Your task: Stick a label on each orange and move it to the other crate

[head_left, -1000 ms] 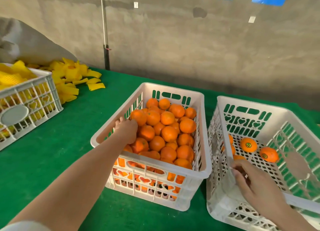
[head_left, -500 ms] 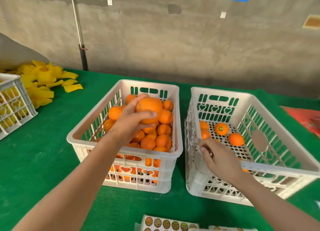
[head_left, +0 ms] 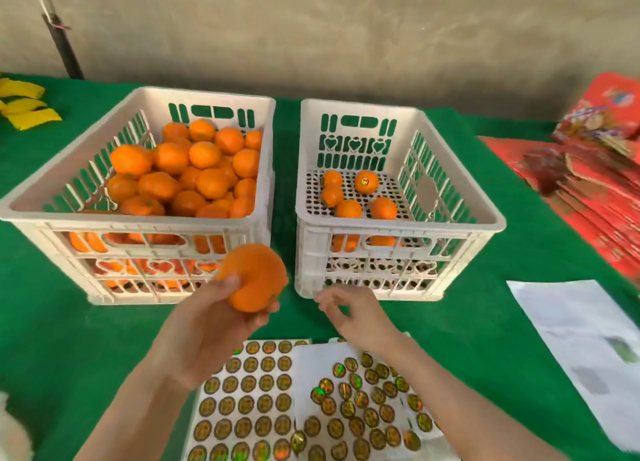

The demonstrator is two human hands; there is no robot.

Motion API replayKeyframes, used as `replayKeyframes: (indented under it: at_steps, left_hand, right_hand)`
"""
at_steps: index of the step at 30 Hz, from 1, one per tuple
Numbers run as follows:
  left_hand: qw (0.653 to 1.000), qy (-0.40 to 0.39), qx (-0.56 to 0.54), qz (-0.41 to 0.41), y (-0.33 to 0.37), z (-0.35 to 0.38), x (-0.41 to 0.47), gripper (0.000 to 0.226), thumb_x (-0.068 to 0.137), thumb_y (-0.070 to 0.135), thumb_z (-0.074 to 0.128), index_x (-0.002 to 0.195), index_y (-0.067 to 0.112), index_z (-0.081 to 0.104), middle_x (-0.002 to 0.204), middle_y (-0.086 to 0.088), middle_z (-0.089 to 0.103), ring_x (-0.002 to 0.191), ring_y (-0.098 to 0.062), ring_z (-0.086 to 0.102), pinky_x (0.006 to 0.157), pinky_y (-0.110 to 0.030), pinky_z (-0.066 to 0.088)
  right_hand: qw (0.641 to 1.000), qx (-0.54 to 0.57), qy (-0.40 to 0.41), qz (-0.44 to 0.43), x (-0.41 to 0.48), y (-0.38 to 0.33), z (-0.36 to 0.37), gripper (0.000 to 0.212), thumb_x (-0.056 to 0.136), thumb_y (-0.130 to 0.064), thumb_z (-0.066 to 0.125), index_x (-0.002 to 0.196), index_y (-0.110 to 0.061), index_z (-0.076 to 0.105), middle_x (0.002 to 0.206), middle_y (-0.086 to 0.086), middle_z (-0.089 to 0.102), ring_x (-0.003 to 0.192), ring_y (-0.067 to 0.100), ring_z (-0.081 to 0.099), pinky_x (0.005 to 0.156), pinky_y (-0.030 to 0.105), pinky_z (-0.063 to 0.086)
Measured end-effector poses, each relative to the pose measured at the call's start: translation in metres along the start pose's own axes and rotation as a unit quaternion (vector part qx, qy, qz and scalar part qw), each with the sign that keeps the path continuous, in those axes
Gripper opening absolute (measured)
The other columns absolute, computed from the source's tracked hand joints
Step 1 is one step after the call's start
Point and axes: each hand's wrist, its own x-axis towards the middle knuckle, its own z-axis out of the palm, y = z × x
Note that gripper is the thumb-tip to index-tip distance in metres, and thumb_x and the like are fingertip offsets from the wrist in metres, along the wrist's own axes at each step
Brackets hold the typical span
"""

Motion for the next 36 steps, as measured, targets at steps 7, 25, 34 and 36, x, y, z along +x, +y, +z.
replayKeyframes:
  at_steps: [7, 25, 34, 36]
  left_hand:
    - [0.990, 0.099, 0.098, -0.032, -0.037, -0.001, -0.003, 0.105, 0.028, 0.049, 0.093, 0.119, 0.009, 0.058, 0.119, -0.023, 0.059, 0.090, -0.028, 0.061, 0.075, -0.032, 0.056]
    - [0.975, 0.084, 0.138, -0.152, -0.099, 0.013, 0.030, 0.095, 0.044, 0.065, 0.081, 0.121, 0.018, 0.053, 0.104, -0.006, 0.073, 0.098, -0.021, 0.068, 0.085, -0.034, 0.049]
    - [0.981, 0.118, 0.039, -0.148, -0.107, 0.001, 0.042, 0.075, 0.071, 0.051, 0.056, 0.135, 0.013, 0.047, 0.113, -0.016, 0.067, 0.106, -0.023, 0.062, 0.094, -0.036, 0.043]
    - [0.983, 0.121, 0.041, -0.132, -0.110, 0.000, 0.044, 0.074, 0.070, 0.050, 0.058, 0.134, 0.015, 0.047, 0.119, -0.015, 0.064, 0.114, -0.025, 0.058, 0.105, -0.038, 0.038]
  right_hand:
    - [0.937, -0.195, -0.254, 0.141, -0.007, 0.037, 0.028, 0.039, 0.085, -0.046, 0.057, 0.118, -0.025, 0.063, 0.127, 0.004, 0.051, 0.122, 0.025, 0.041, 0.105, 0.041, 0.029]
    - [0.984, 0.080, -0.088, 0.134, -0.017, 0.026, -0.012, 0.007, 0.089, -0.013, 0.064, 0.095, -0.012, 0.066, 0.095, 0.001, 0.065, 0.092, 0.015, 0.060, 0.090, 0.031, 0.047]
    - [0.995, -0.051, 0.057, -0.056, -0.067, 0.006, 0.012, 0.008, 0.073, -0.004, 0.072, 0.071, -0.006, 0.064, 0.071, -0.019, 0.047, 0.067, -0.004, 0.042, 0.063, 0.010, 0.030]
    - [0.996, -0.070, 0.047, -0.025, -0.069, 0.008, 0.021, 0.009, 0.076, -0.012, 0.073, 0.078, -0.008, 0.065, 0.073, -0.008, 0.055, 0.066, 0.001, 0.045, 0.062, 0.015, 0.034]
